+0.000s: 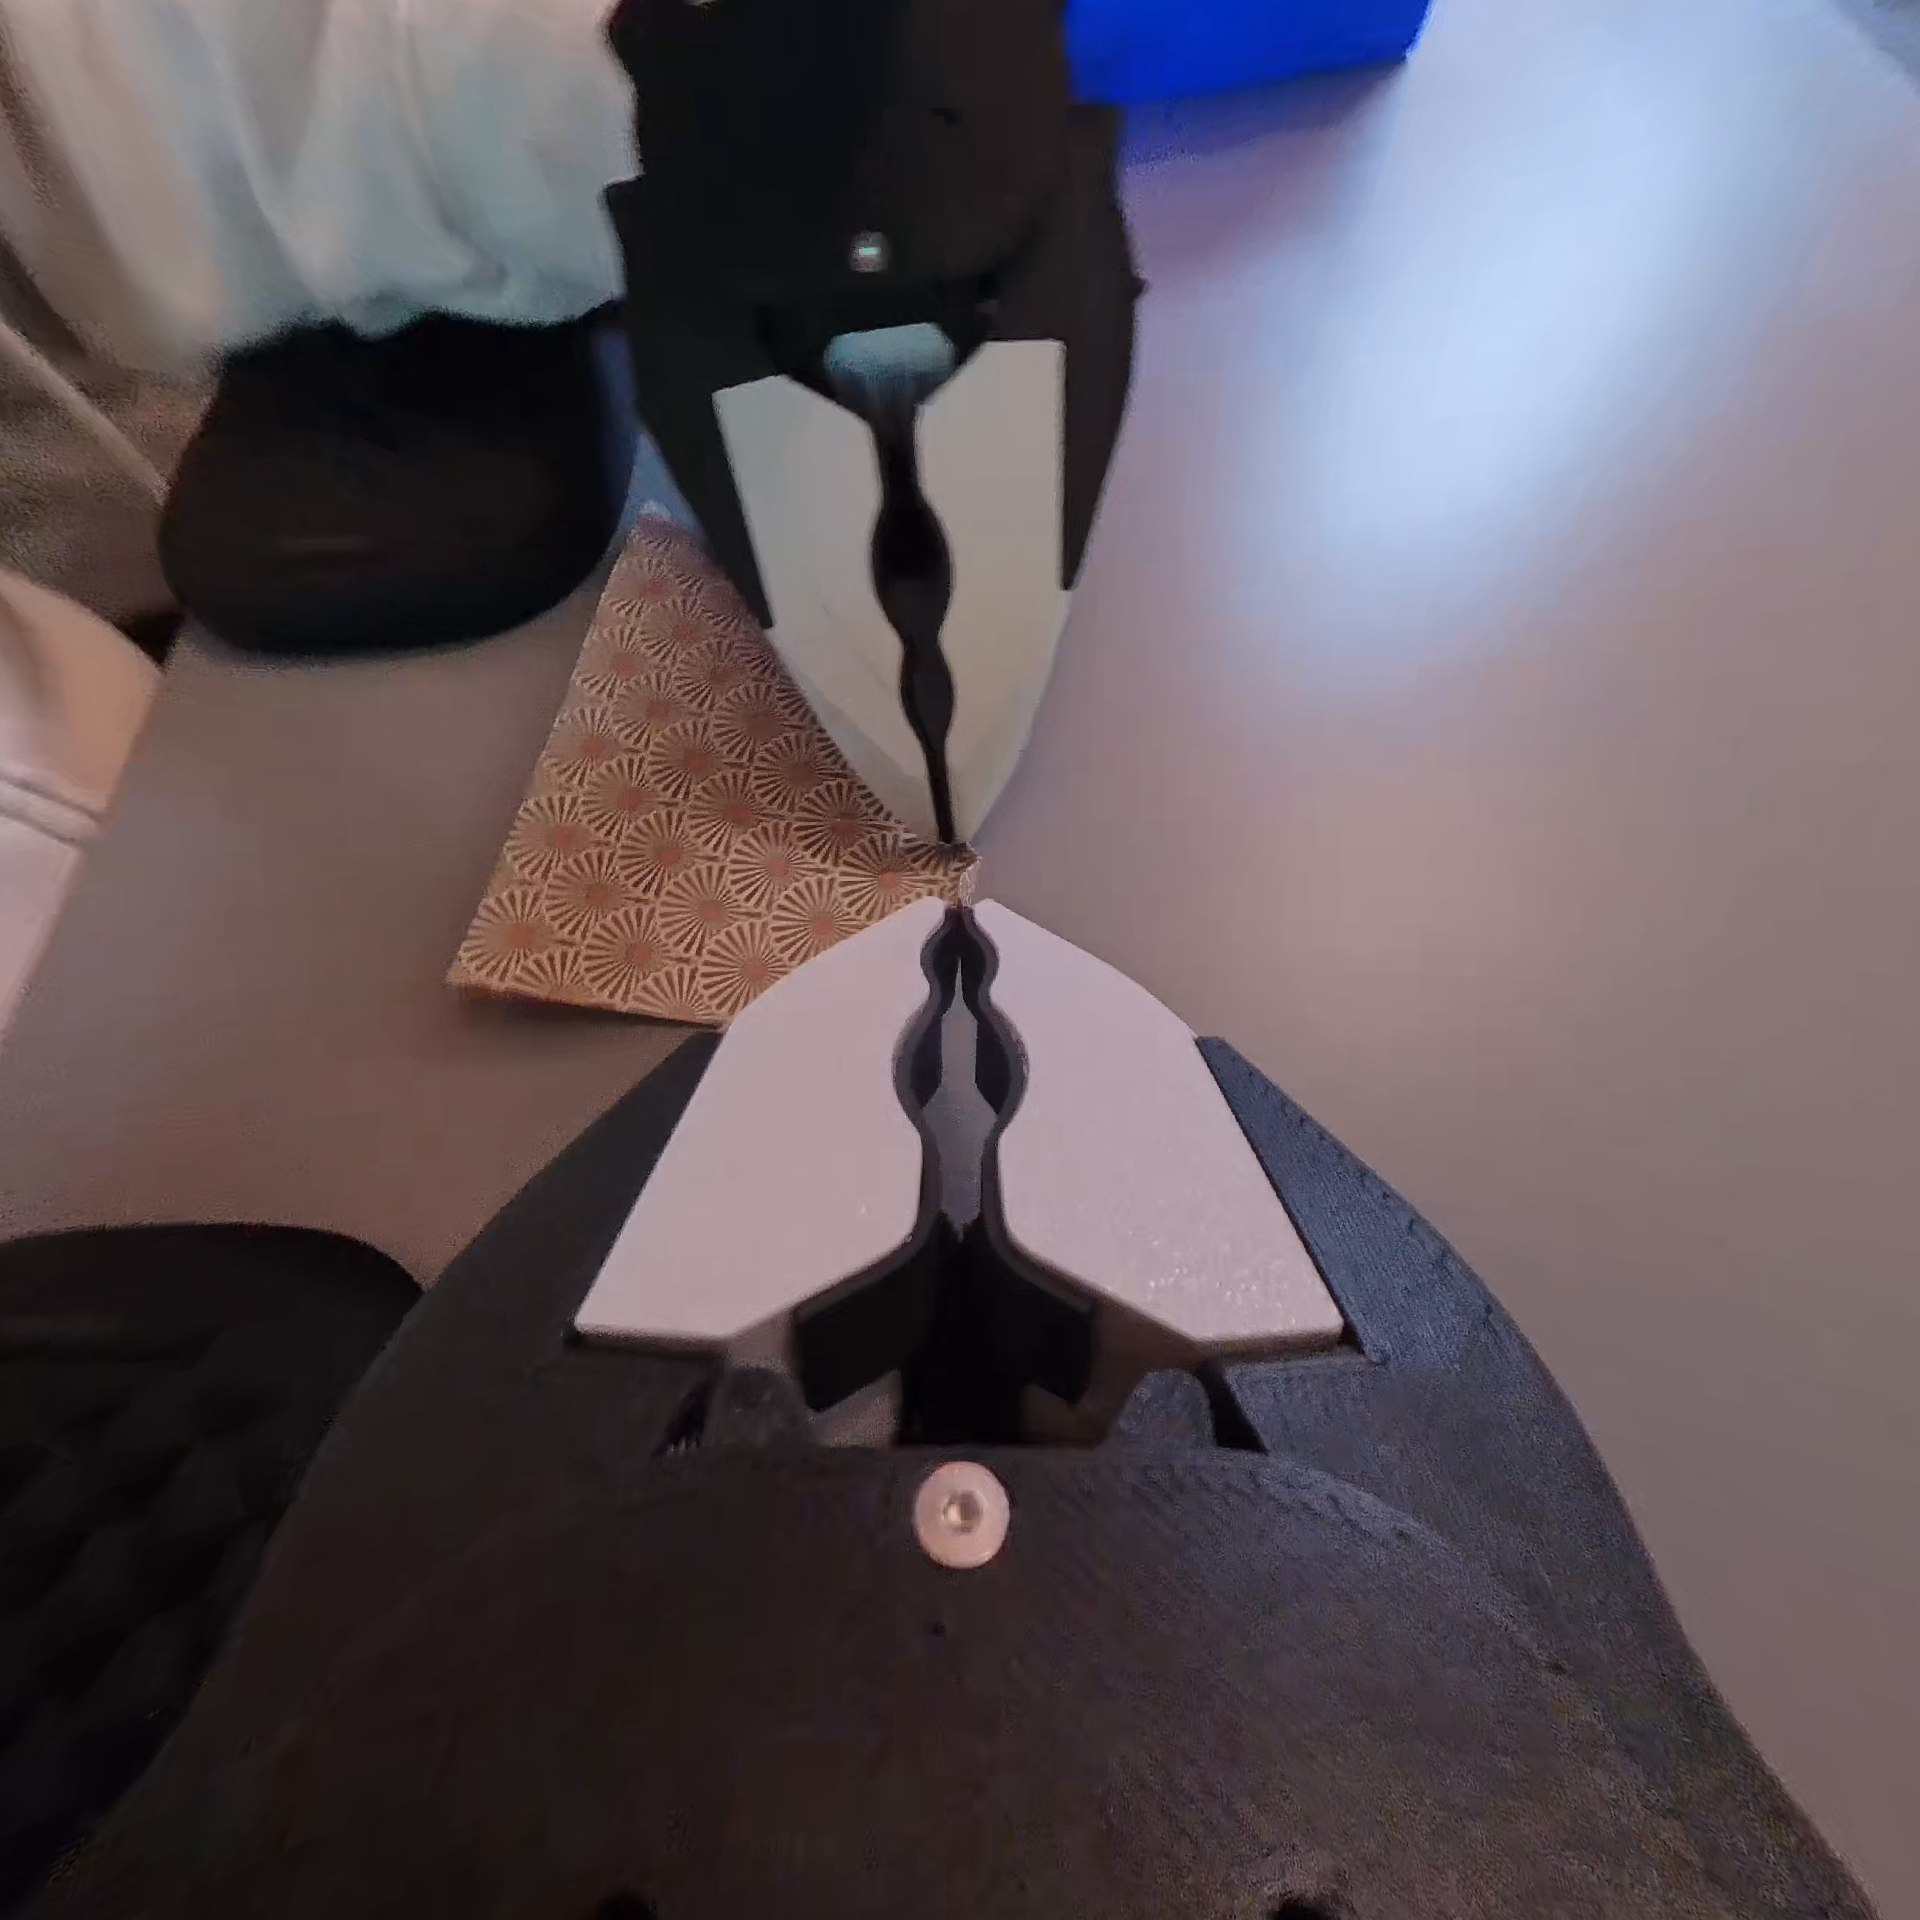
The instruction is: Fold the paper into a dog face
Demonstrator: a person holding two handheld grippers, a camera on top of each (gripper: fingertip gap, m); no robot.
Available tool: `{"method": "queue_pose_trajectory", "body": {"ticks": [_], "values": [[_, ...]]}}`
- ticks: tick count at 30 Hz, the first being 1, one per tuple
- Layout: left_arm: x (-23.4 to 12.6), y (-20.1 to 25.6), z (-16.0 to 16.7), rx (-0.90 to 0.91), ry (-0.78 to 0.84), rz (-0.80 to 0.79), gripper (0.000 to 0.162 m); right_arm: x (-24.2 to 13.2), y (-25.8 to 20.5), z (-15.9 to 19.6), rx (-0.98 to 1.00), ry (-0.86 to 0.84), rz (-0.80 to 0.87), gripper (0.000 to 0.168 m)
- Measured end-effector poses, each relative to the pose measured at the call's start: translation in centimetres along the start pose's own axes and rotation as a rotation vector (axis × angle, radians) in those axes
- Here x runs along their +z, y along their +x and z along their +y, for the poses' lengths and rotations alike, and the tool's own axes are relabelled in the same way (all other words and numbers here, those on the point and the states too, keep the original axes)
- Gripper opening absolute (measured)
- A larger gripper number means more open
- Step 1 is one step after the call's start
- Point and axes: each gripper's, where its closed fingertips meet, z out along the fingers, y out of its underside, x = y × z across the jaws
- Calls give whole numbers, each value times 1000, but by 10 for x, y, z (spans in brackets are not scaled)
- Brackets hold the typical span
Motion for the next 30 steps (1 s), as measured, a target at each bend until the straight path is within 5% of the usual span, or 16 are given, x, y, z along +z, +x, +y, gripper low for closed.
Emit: {"method": "queue_pose_trajectory", "body": {"ticks": [1,7,13,30], "values": [[-1,0,-1,4,0,-5,1,0,-5,-1,-64,-4,10,0],[-3,1,-3,10,2,-17,1,10,-28,7,-473,-132,83,0],[-2,4,-1,22,3,-33,1,20,-38,15,-614,-251,89,0],[-2,5,0,33,3,-37,1,24,-42,21,-212,-331,-141,5]]}}
